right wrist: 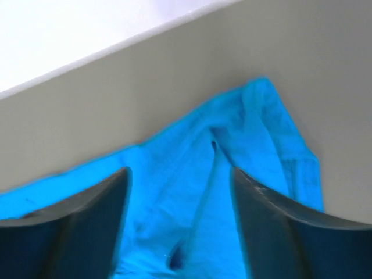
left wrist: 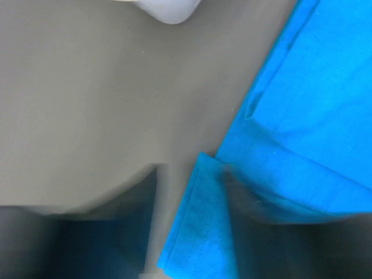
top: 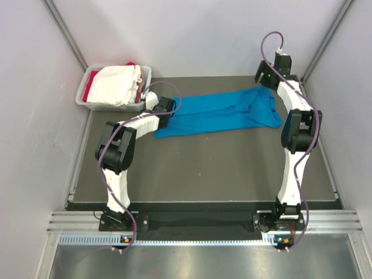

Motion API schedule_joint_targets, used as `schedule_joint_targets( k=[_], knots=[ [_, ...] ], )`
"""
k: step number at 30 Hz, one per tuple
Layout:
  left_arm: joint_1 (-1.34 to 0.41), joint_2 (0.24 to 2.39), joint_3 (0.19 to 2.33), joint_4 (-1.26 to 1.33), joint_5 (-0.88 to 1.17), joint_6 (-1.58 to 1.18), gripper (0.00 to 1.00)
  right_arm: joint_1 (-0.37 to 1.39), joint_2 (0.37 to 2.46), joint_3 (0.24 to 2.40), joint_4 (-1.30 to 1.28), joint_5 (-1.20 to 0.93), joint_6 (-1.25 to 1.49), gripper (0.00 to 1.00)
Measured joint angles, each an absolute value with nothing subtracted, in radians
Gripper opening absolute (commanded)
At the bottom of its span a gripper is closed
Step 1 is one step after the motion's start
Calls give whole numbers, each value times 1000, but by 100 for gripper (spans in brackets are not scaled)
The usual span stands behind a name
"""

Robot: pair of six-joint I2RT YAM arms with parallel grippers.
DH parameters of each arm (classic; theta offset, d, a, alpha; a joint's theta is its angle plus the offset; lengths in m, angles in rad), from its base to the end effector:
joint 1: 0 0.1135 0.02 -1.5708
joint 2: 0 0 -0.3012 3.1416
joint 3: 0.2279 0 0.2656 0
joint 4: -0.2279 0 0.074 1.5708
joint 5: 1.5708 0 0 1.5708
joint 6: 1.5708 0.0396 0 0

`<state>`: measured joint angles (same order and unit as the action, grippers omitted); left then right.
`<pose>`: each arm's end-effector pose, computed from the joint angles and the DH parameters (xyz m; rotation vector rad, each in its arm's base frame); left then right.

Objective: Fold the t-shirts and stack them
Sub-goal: Fold the tshirt

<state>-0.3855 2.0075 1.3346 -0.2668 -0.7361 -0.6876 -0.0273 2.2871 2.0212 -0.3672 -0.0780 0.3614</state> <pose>0.4252 -0.1439 0.1887 -0.6102 2.1521 0.3652 0.5745 -0.0126 0.2634 0.3848 2.1813 0.2717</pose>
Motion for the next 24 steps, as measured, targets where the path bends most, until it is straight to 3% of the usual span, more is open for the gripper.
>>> schedule_joint_targets(
  k=[1, 2, 8, 16, 24],
  knots=[
    [-385, 2006, 1336, -268, -733, -685, 79, -27, 2287, 2040, -368, -86, 355, 97],
    [-385, 2000, 1338, -272, -727, -676, 82, -27, 2284, 2057, -368, -97, 350, 100],
    [-386, 1838, 1338, -302, -656, -612, 88, -27, 2169, 2011, -380, -139, 362, 100],
    [-451, 1499, 1186, -257, -481, -644, 88, -7, 1787, 1483, -216, -149, 487, 100],
    [-477, 1474, 904, -252, -336, -749, 87, 65, 1877, 1343, -144, -144, 556, 83]
  ],
)
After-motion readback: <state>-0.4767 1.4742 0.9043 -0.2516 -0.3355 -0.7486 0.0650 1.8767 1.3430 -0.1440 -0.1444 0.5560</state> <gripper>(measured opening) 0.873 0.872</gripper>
